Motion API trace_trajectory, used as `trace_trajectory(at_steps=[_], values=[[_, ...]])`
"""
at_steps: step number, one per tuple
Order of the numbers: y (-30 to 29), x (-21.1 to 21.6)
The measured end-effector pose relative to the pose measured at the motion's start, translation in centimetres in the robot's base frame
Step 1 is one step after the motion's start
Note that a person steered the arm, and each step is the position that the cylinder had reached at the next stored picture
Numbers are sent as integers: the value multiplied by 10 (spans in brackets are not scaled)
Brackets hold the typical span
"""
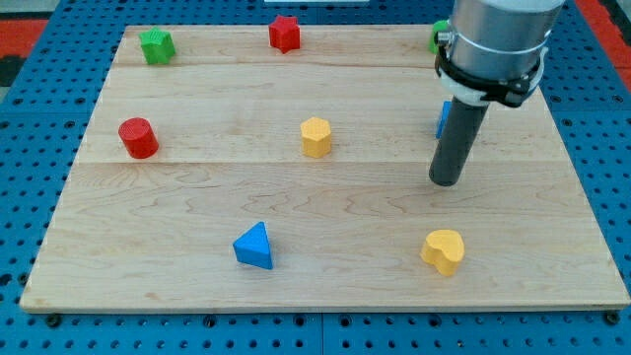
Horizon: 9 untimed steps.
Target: Move your arm to the bottom right
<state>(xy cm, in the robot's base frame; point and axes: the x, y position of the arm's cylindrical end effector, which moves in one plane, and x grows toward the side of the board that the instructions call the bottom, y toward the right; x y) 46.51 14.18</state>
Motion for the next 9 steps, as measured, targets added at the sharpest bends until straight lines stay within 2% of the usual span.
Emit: trace_trajectory(at_steps=[1, 2, 3, 6, 8, 9], values=[[-3, -11], [-56, -39], [-98, -45], [-87, -51], [1, 38], [63, 44]])
